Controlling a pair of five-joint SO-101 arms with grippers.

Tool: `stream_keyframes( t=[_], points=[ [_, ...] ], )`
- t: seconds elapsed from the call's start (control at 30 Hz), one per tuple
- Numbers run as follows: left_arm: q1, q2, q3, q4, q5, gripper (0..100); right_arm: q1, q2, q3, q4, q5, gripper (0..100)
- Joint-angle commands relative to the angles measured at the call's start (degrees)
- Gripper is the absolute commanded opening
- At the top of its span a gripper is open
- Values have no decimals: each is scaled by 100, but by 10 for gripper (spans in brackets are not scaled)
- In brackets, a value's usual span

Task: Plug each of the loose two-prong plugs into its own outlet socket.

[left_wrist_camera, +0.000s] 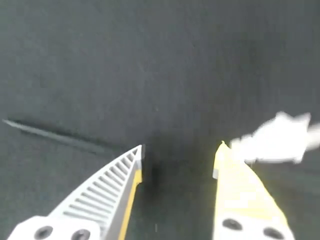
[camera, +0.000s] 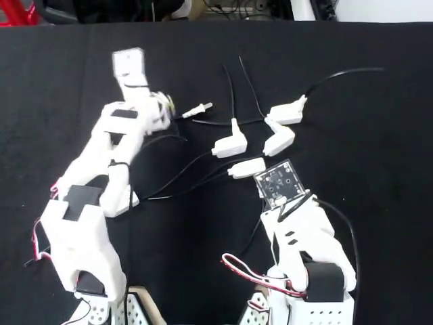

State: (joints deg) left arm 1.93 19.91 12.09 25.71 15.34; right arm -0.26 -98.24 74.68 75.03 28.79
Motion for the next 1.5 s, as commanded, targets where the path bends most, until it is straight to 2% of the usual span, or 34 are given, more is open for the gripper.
stream_keyframes(
  t=[0.0,0.13,0.27,0.4,0.47,0.6,0.73,0.83,0.97,1.1,1.3,1.4,1.47],
  points=[
    [-145,-369,-189,-976,695,238,114,57,-286,18,53,14],
    [-75,-149,127,-1459,580,238,114,57,-286,18,53,14],
    [-119,580,-295,-1451,193,234,114,57,-286,18,53,14],
    [-189,1723,-1596,-1090,-633,98,202,57,-286,18,53,14],
    [-215,2251,-2378,-369,-1037,25,378,48,-286,18,53,14],
    [-233,2892,-3829,1433,-1178,29,527,48,-286,18,53,14],
    [-136,2936,-4752,3613,-1240,30,527,48,-286,18,53,14],
    [-84,2857,-5323,5081,-1820,30,527,48,-286,18,53,14],
    [-57,2848,-5543,6031,-2418,30,510,48,-286,18,53,14],
    [-57,2866,-5341,6409,-2866,30,519,48,-286,18,53,14],
    [-84,2277,-4092,6330,-3657,29,519,48,-286,18,53,14],
    [-84,1495,-3020,5626,-3815,29,519,48,-286,18,53,14],
    [-13,782,-2229,4738,-3692,29,510,48,-286,18,53,14]
  ],
)
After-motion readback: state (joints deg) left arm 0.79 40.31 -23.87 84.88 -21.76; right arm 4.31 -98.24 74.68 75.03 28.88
